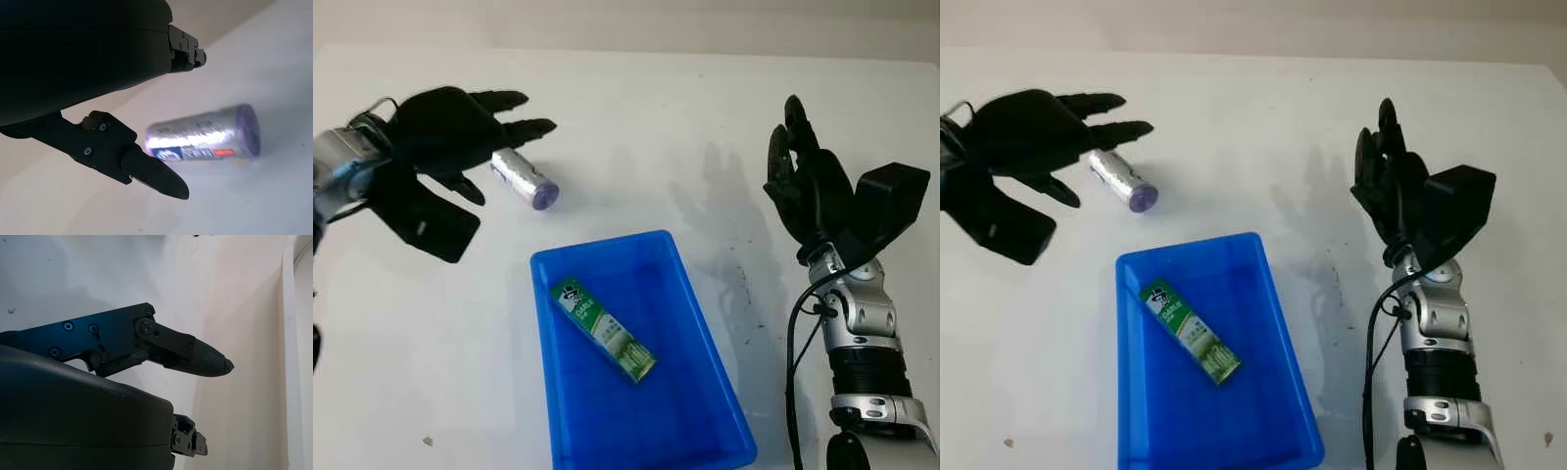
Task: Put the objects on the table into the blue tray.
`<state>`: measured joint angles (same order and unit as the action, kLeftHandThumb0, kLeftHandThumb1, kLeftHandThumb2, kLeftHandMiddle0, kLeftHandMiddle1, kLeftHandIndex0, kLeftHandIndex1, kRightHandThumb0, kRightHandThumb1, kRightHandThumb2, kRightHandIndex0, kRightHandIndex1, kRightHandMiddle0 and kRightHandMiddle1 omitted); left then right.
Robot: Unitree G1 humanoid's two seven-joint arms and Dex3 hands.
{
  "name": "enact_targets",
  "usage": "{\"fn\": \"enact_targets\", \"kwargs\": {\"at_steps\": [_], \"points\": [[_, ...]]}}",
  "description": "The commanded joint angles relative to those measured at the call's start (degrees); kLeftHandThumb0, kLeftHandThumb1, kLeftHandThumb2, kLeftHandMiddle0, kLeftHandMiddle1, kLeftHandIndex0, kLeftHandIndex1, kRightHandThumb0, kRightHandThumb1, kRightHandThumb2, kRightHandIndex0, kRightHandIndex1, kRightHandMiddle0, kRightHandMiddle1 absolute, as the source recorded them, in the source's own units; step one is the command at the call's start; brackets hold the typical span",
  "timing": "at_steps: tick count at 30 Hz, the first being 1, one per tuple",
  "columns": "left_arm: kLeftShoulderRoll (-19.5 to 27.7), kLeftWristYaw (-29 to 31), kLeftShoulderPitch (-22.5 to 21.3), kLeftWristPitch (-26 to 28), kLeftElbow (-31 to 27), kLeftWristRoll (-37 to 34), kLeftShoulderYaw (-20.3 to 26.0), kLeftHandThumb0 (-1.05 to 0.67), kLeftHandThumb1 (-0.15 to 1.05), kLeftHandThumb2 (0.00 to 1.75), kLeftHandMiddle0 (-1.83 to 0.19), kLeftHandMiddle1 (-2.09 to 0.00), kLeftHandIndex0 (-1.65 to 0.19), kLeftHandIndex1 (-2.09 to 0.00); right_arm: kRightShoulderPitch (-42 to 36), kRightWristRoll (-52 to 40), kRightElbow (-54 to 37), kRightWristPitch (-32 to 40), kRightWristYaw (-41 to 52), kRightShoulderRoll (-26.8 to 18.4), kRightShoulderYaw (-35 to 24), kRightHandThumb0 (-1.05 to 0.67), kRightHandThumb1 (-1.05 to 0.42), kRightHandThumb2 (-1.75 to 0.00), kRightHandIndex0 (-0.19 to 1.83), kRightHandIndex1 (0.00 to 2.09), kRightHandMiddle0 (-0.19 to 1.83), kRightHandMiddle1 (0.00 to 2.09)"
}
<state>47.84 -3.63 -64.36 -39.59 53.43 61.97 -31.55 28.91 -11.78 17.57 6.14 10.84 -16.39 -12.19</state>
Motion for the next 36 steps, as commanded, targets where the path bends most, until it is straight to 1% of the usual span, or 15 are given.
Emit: {"fn": "enact_targets", "kwargs": {"at_steps": [1,8,12,16,21,23,24,25,26,28,31,32,34,35,36], "points": [[-0.12,-1.43,-2.73,-0.27,1.66,0.96,-1.4,-0.43,0.82,0.06,-0.08,-0.06,-0.1,-0.06,-0.77,-0.13,-1.54,0.39,0.45,-0.75,-0.35,-0.68,-1.05,-0.71,-0.19,0.0,-0.19,0.0],[-2.11,-1.55,-3.94,0.01,4.79,1.52,-4.37,-0.4,0.87,0.07,-0.06,-0.05,-0.07,-0.05,-0.89,0.05,-1.79,0.54,0.31,-0.44,-0.42,-0.68,-1.05,-0.72,-0.19,0.0,-0.19,0.0],[-3.1,-2.05,-3.65,0.27,5.86,1.16,-5.19,-0.35,0.89,0.07,-0.08,-0.06,-0.1,-0.07,-1.23,0.3,-2.44,0.95,-0.19,-0.42,-0.35,-0.69,-1.05,-0.72,-0.19,0.0,-0.19,0.0],[-3.37,-5.71,-3.91,1.74,6.14,4.02,-7.91,-0.35,0.89,0.06,-0.14,-0.08,-0.16,-0.08,-1.65,0.18,-3.12,1.11,0.24,-0.81,-0.47,-0.68,-1.05,-0.72,-0.19,0.0,-0.19,0.0],[-3.7,-8.47,-4.27,2.33,7.72,4.77,-9.43,-0.35,0.9,0.06,-0.19,-0.08,-0.2,-0.09,-1.76,-0.02,-3.45,1.27,0.81,-1.13,-0.59,-0.69,-1.05,-0.72,-0.19,0.0,-0.19,0.0],[-3.86,-12.45,-3.92,2.39,8.71,5.15,-9.98,-0.34,0.91,0.06,-0.32,-0.1,-0.3,-0.13,-1.79,-0.27,-3.48,1.27,1.29,-1.29,-0.74,-0.69,-1.05,-0.72,-0.19,0.0,-0.19,0.0],[-3.89,-14.64,-3.85,2.74,9.09,5.97,-10.68,-0.34,0.93,0.06,-0.35,-0.69,-0.43,-0.22,-1.75,-0.33,-3.44,1.25,1.38,-1.33,-0.82,-0.69,-1.05,-0.72,-0.19,0.0,-0.19,0.0],[-3.92,-16.2,-3.79,2.98,9.43,6.48,-11.19,-0.34,0.95,0.06,-0.34,-1.37,-0.47,-0.44,-1.72,-0.41,-3.29,1.11,1.65,-1.41,-0.88,-0.68,-1.05,-0.72,-0.19,0.0,-0.19,0.0],[-3.96,-17.24,-3.85,3.14,9.76,6.86,-11.67,-0.34,0.97,0.06,-0.45,-1.8,-0.39,-0.9,-1.69,-0.46,-3.19,1.01,1.83,-1.45,-0.93,-0.68,-1.05,-0.72,-0.19,0.0,-0.19,0.0],[-3.98,-18.57,-3.84,2.97,10.4,6.99,-12.3,-0.34,0.99,0.06,-0.55,-2.03,-0.32,-1.29,-1.5,-0.65,-3.01,1.18,1.94,-1.41,-1.08,-0.68,-1.05,-0.72,-0.19,0.0,-0.19,0.0],[-4.05,-19.37,-3.98,3.73,10.89,7.82,-13.6,-0.37,1.0,0.06,-0.62,-2.09,-0.29,-1.46,-1.26,-0.77,-2.7,1.04,2.16,-1.41,-1.19,-0.68,-1.05,-0.72,-0.19,0.0,-0.19,0.0],[-3.98,-20.18,-3.86,5.11,10.59,8.79,-14.3,-0.45,1.03,0.09,-0.78,-2.09,-0.28,-1.81,-1.18,-0.75,-2.65,1.05,2.25,-1.45,-1.16,-0.68,-1.05,-0.72,-0.19,0.0,-0.19,0.0],[-3.75,-21.47,-3.55,7.92,9.58,10.58,-15.42,-0.54,1.04,0.18,-1.09,-2.09,-0.48,-2.02,-1.03,-0.52,-2.8,1.44,1.87,-1.43,-1.09,-0.68,-1.05,-0.72,-0.19,0.0,-0.19,0.0],[-3.67,-22.08,-3.31,8.89,9.2,10.91,-15.51,-0.58,1.05,0.23,-1.18,-2.09,-0.56,-2.06,-0.98,-0.46,-2.89,1.6,1.72,-1.4,-1.05,-0.68,-1.05,-0.72,-0.19,0.0,-0.19,0.0],[-3.56,-22.86,-3.14,9.73,8.83,11.36,-15.71,-0.6,1.05,0.25,-1.21,-2.09,-0.59,-2.08,-0.92,-0.44,-2.86,1.64,1.76,-1.43,-1.0,-0.68,-1.05,-0.72,-0.19,0.0,-0.19,0.0]]}}
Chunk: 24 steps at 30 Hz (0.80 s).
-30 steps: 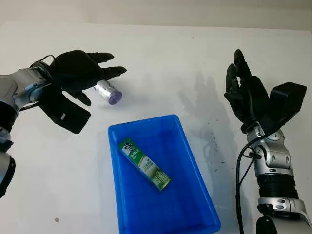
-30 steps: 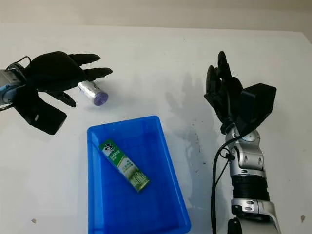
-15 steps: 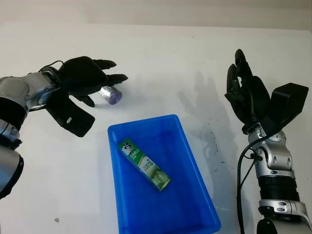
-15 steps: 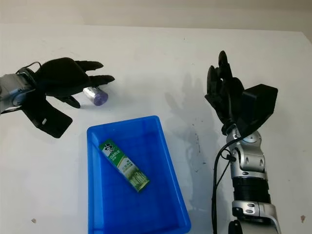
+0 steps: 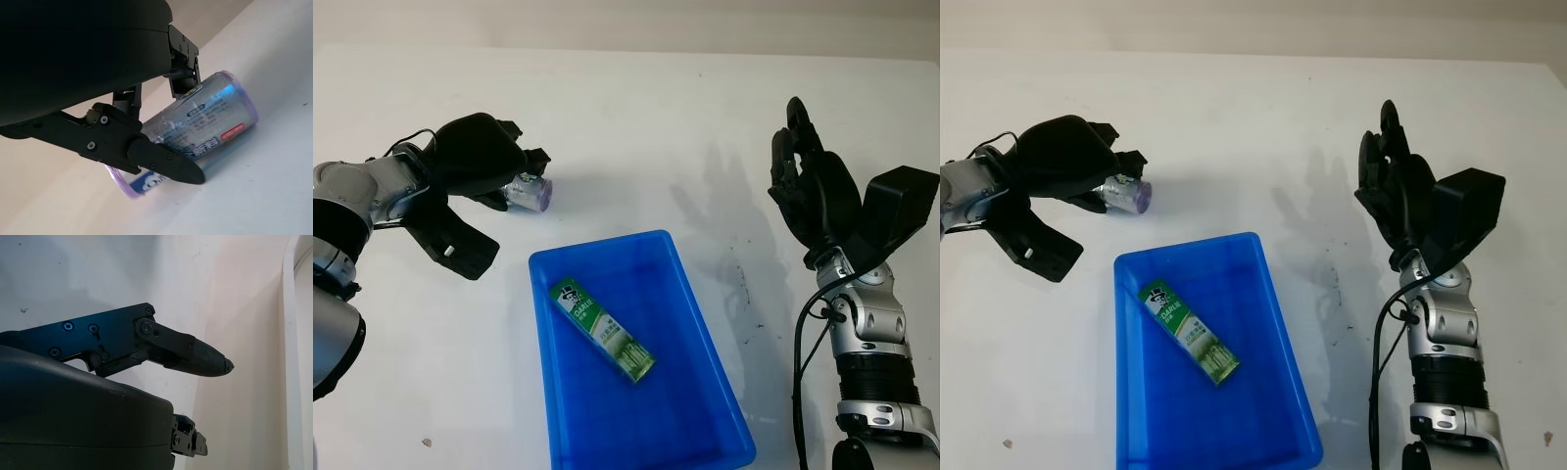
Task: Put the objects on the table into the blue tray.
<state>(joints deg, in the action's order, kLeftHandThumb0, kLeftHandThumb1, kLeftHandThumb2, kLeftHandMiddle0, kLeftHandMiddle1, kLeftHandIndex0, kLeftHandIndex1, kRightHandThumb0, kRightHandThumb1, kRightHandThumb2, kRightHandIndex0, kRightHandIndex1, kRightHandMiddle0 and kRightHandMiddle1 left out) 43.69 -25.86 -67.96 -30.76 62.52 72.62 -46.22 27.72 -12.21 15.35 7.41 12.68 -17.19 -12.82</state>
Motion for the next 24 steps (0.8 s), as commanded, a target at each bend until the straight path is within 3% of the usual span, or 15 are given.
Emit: {"fn": "enact_targets", "kwargs": {"at_steps": [1,4,6,12,16,17,24], "points": [[0.67,-1.09,0.61,1.74,-0.6,1.05,-1.17,-0.61,1.05,0.28,-1.21,-2.09,-0.6,-2.09,0.37,-0.04,-0.59,0.37,-0.1,-0.59,-0.37,-0.68,-1.05,-0.72,-0.19,0.0,-0.19,0.0],[0.66,-0.9,0.99,2.31,-0.91,0.09,-0.46,-0.62,1.05,0.31,-1.21,-2.09,-0.58,-2.09,0.66,-0.19,-0.3,0.48,-0.1,-0.52,-0.41,-0.68,-1.05,-0.71,-0.19,0.0,-0.19,0.0],[0.95,0.44,1.46,1.86,-1.89,-2.21,1.11,-0.59,1.05,0.32,-1.1,-2.09,-0.41,-2.09,0.82,-0.64,-0.45,0.9,-0.07,-0.28,-0.53,-0.68,-1.05,-0.71,-0.19,0.0,-0.19,0.0],[2.96,-0.46,2.88,6.14,-7.85,-5.23,5.23,-0.54,1.05,0.37,-0.9,-2.09,-0.25,-2.09,0.78,-0.66,-0.54,1.23,0.23,-0.4,-0.35,-0.68,-1.05,-0.71,-0.19,0.0,-0.19,0.0],[4.12,-5.02,3.59,6.65,-11.56,-10.17,11.02,-0.51,1.05,0.28,-0.94,-2.09,-0.45,-2.09,0.46,-0.7,-0.44,0.51,0.43,-0.38,-0.51,-0.68,-1.05,-0.7,-0.19,0.0,-0.19,0.0],[4.65,-4.69,4.53,7.23,-15.33,-12.03,13.44,-0.51,1.05,0.29,-0.94,-2.09,-0.37,-2.09,0.46,-0.78,-0.36,0.46,0.6,-0.4,-0.55,-0.68,-1.05,-0.7,-0.19,0.0,-0.19,0.0],[6.12,0.27,15.53,7.56,-47.33,-25.42,30.03,-0.55,1.05,0.36,-1.14,-2.09,-0.65,-2.09,0.83,-1.68,0.11,0.84,1.56,-0.24,-0.6,-0.69,-1.05,-0.7,-0.19,0.0,-0.19,0.0]]}}
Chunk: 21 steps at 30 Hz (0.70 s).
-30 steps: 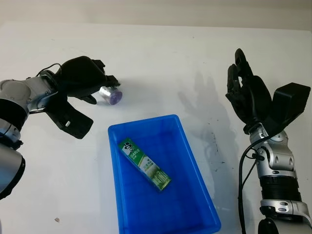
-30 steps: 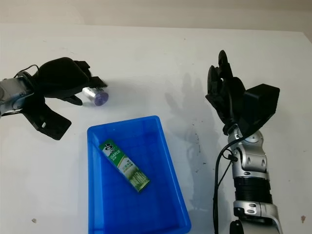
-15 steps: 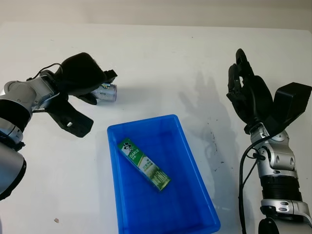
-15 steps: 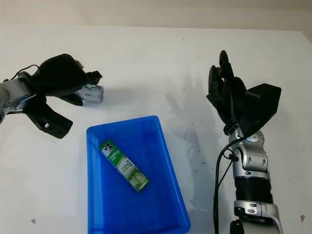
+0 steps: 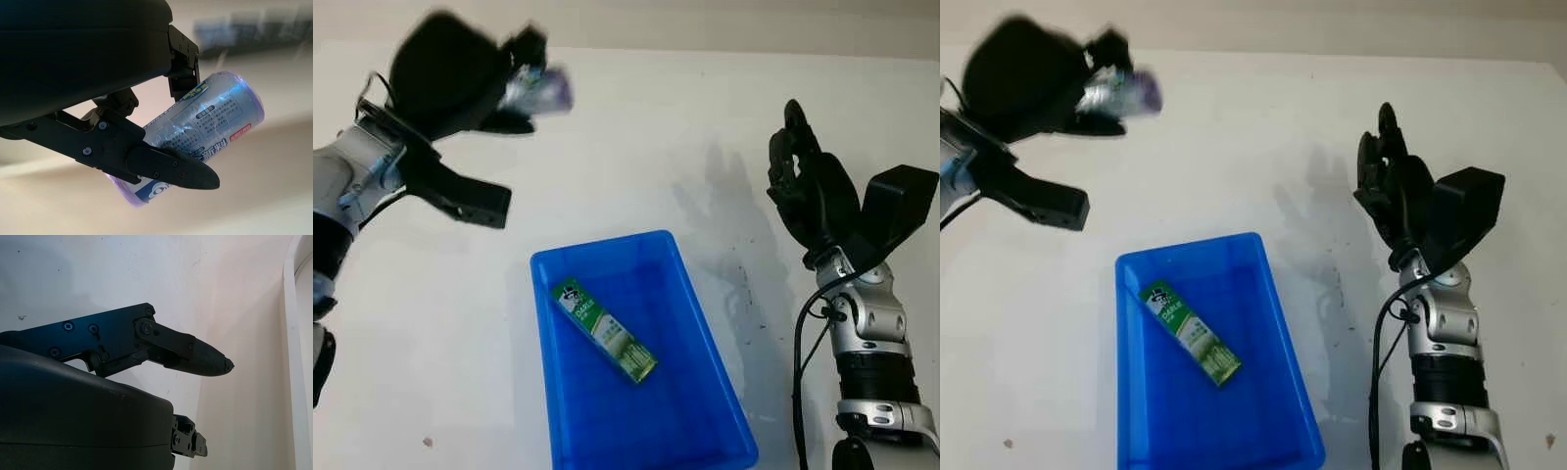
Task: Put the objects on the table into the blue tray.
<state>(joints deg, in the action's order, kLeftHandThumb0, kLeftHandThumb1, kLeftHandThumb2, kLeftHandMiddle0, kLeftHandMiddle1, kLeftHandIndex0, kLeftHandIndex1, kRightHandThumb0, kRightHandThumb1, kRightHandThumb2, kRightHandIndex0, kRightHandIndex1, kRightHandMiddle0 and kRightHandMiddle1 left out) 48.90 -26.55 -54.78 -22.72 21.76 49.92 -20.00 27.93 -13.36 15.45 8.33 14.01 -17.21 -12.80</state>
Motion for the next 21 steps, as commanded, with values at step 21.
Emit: {"fn": "enact_targets", "kwargs": {"at_steps": [21], "points": [[-6.78,56.34,23.97,4.34,-40.41,-43.3,8.62,-0.46,1.05,0.21,-1.19,-2.09,-1.03,-2.09,0.56,0.33,0.43,-0.14,-0.23,0.54,0.99,-0.7,-1.05,-0.67,-0.19,0.0,-0.19,0.0]]}}
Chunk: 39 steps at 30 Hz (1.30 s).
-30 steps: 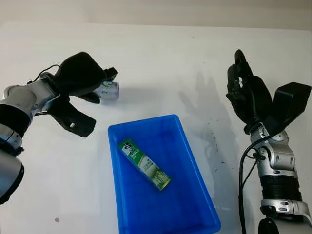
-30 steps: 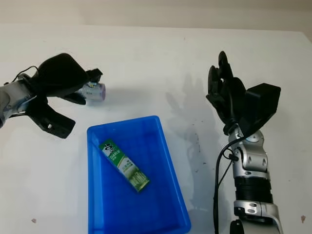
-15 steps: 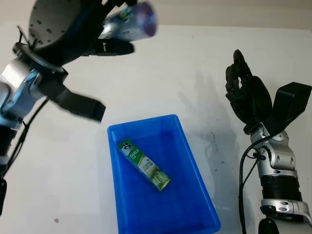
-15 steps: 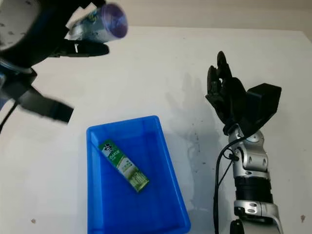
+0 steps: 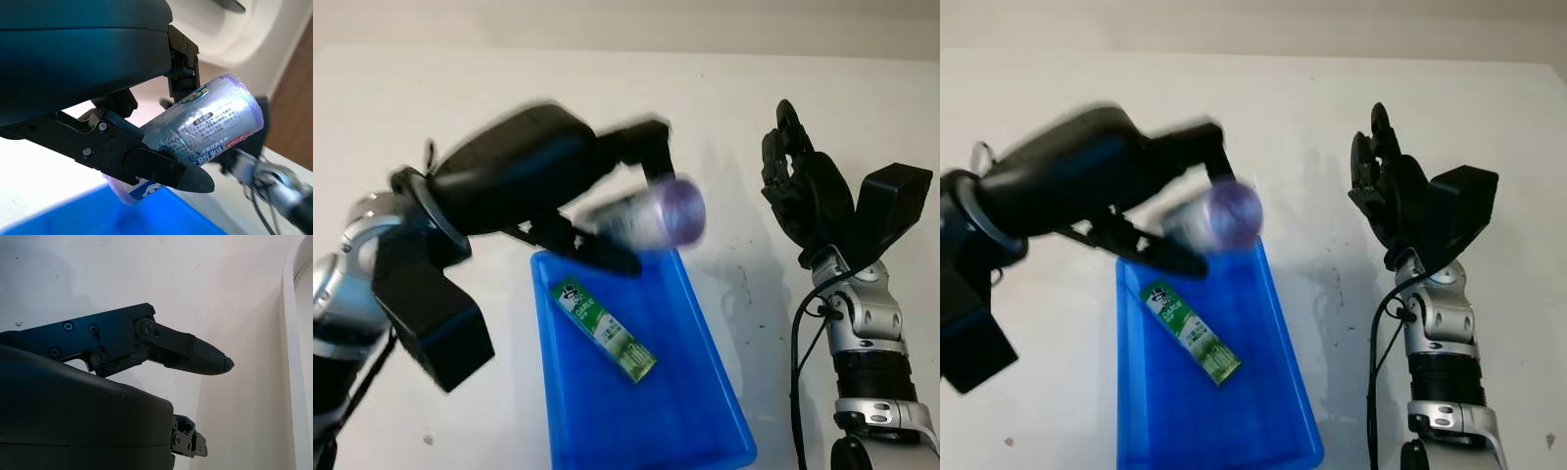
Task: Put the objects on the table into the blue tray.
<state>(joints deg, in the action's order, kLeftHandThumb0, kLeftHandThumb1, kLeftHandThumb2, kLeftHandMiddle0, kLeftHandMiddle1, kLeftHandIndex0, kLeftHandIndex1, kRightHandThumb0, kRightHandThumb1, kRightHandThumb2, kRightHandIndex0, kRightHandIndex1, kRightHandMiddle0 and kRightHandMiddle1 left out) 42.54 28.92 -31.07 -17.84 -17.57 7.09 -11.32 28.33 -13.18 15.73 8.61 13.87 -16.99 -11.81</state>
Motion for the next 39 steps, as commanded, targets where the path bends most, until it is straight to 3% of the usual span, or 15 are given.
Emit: {"fn": "enact_targets", "kwargs": {"at_steps": [1,4,6,8,9,12,14,16,19,21,24,26,29,34,39], "points": [[-0.76,1.87,0.08,-0.69,-0.87,-0.57,0.01,-0.46,1.05,0.19,-1.2,-2.09,-1.02,-2.09,0.13,0.13,0.1,-0.38,-0.28,0.43,-0.06,-0.7,-1.05,-0.67,-0.19,0.0,-0.19,0.0],[-1.19,5.4,-0.84,1.3,-0.4,-2.72,0.8,-0.41,1.05,0.15,-1.01,-2.09,-0.65,-2.09,0.08,0.37,-0.06,-0.01,-0.62,0.4,0.03,-0.7,-1.05,-0.66,-0.19,0.0,-0.19,0.0],[-0.96,8.18,-1.57,4.24,-0.98,-4.46,1.3,-0.41,1.04,0.1,-0.65,-2.07,-0.25,-2.03,0.05,0.63,0.07,-0.07,-0.5,0.17,0.13,-0.7,-1.05,-0.66,-0.19,0.0,-0.19,0.0],[-0.63,11.6,-2.24,8.53,-1.74,-7.52,1.69,-0.41,1.02,0.07,-0.38,-1.9,-0.03,-1.84,0.06,0.73,0.15,-0.11,-0.43,0.09,0.05,-0.7,-1.05,-0.66,-0.19,0.0,-0.19,0.0],[-0.25,13.54,-2.75,10.71,-2.09,-8.89,1.78,-0.44,1.0,0.06,-0.29,-1.71,0.02,-1.66,0.08,0.8,0.08,-0.03,-0.57,0.14,0.01,-0.7,-1.05,-0.66,-0.19,0.0,-0.19,0.0],[1.13,20.27,-5.27,16.98,-2.31,-13.18,1.73,-0.55,0.89,0.05,-0.24,-0.43,0.02,-0.88,0.08,1.12,0.03,-0.06,-0.86,0.2,-0.04,-0.69,-1.05,-0.67,-0.19,0.0,-0.19,0.0],[1.82,23.87,-6.8,20.27,-1.92,-15.41,1.8,-0.6,0.81,0.05,-0.12,-0.14,-0.01,-0.63,0.08,1.15,0.42,-0.71,-0.52,0.17,-0.07,-0.69,-1.05,-0.67,-0.19,0.0,-0.19,0.0],[2.57,27.15,-8.26,22.34,-1.01,-16.77,1.79,-0.65,0.76,0.05,0.07,-0.05,-0.03,-0.37,0.11,1.1,1.06,-1.48,0.11,0.05,-0.1,-0.69,-1.05,-0.67,-0.19,0.0,-0.19,0.0],[3.58,31.31,-10.57,24.11,0.99,-17.94,1.81,-0.62,0.75,0.05,0.17,-0.03,-0.04,-0.18,0.1,1.27,1.47,-2.03,0.45,-0.07,-0.11,-0.69,-1.05,-0.67,-0.19,0.0,-0.19,0.0],[3.93,34.65,-12.84,24.25,3.85,-19.45,2.25,-0.65,0.78,0.07,0.1,-0.08,-0.06,-0.15,0.12,1.2,1.55,-2.04,0.71,-0.13,-0.14,-0.69,-1.05,-0.68,-0.19,0.0,-0.19,0.0],[5.68,37.29,-16.53,31.67,7.38,-20.43,2.75,-0.8,0.92,0.09,-0.12,-0.17,-0.19,-0.17,0.19,0.87,1.63,-2.0,1.03,0.02,-0.36,-0.68,-1.05,-0.68,-0.19,0.0,-0.19,0.0],[4.48,34.64,-16.49,33.18,11.04,-21.93,6.43,-0.87,1.01,0.25,-0.17,-0.17,-0.22,-0.17,0.21,0.75,1.45,-1.7,0.92,0.15,-0.43,-0.68,-1.05,-0.68,-0.19,0.0,-0.19,0.0],[0.0,26.23,-12.85,28.85,16.32,-23.42,13.83,-0.89,1.04,0.59,-0.16,-0.13,-0.16,-0.14,0.33,0.48,1.49,-1.78,0.98,0.39,-0.55,-0.69,-1.05,-0.67,-0.19,0.0,-0.19,0.0],[-9.99,10.1,-5.4,26.35,19.91,-27.44,24.1,-0.81,1.05,0.7,-0.06,-0.05,-0.02,-0.06,0.5,0.61,1.69,-2.27,1.55,0.22,-0.37,-0.7,-1.05,-0.67,-0.19,0.0,-0.19,0.0],[-19.3,-5.61,1.67,21.31,20.54,-25.51,28.0,-0.76,1.05,0.69,-0.08,-0.06,-0.06,-0.08,0.69,0.38,0.96,-1.48,0.75,0.54,-0.65,-0.72,-1.05,-0.65,-0.19,0.0,-0.19,0.0]]}}
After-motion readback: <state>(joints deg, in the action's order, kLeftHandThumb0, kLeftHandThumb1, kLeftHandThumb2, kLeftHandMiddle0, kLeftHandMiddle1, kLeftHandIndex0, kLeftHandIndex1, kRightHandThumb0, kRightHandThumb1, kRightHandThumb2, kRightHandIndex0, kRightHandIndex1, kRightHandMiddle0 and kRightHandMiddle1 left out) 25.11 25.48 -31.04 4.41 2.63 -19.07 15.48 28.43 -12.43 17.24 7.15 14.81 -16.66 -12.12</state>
